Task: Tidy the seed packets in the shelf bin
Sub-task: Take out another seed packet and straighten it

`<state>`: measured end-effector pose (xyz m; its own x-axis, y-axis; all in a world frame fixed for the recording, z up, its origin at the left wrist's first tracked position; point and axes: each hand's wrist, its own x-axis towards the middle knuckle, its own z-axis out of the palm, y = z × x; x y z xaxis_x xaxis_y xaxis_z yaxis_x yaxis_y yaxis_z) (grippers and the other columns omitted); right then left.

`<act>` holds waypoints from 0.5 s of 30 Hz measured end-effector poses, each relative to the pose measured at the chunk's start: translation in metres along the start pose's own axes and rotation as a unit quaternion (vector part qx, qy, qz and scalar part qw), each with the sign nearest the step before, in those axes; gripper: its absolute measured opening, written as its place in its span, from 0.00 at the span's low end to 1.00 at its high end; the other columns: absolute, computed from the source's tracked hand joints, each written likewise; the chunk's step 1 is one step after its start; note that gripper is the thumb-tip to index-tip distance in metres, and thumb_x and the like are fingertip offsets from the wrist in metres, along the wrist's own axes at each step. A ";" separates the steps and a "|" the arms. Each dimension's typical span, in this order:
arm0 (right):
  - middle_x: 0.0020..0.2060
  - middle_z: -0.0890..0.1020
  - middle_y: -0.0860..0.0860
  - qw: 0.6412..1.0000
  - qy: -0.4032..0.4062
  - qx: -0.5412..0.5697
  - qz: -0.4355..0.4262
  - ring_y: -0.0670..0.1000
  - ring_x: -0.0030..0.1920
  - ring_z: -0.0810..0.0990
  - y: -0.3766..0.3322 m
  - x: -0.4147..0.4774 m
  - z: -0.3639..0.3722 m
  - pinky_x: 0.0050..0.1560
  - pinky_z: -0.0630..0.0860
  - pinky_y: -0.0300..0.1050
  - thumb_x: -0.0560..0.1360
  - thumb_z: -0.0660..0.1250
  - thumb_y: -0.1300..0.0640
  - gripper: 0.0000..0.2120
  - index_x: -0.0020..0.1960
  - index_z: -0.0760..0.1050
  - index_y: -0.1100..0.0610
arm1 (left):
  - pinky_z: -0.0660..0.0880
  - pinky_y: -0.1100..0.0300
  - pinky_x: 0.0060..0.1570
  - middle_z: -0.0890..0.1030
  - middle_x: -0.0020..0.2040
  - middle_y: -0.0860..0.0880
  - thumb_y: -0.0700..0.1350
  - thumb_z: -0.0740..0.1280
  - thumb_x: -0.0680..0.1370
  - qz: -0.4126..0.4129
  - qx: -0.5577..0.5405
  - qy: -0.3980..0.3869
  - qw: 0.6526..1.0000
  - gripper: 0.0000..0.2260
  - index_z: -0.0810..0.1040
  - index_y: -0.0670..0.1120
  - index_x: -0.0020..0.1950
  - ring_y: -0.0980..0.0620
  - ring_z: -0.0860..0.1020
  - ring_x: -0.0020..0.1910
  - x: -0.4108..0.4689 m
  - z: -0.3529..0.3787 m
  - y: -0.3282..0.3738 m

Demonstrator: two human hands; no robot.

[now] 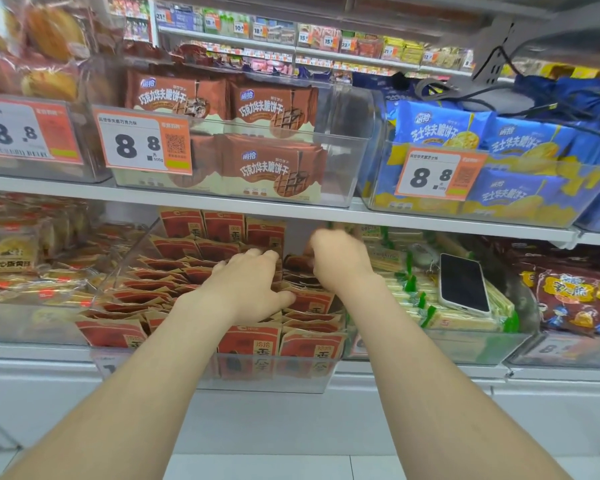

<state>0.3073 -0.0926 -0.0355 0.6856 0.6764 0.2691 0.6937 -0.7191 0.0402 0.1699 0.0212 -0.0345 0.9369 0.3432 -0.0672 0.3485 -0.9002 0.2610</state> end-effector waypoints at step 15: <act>0.44 0.84 0.54 0.918 0.354 0.127 -0.123 0.59 0.44 0.82 0.024 -0.079 -0.043 0.43 0.80 0.56 0.81 0.70 0.63 0.06 0.57 0.84 0.58 | 0.73 0.54 0.68 0.82 0.70 0.48 0.46 0.64 0.88 0.031 -0.116 0.183 0.976 0.16 0.78 0.47 0.75 0.46 0.79 0.70 -0.053 -0.025 0.020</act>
<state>0.2600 -0.1704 -0.0143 0.2488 0.4752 0.8440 0.8992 -0.4371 -0.0190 0.1264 -0.0087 -0.0013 0.8680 0.4010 0.2929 0.2355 -0.8517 0.4682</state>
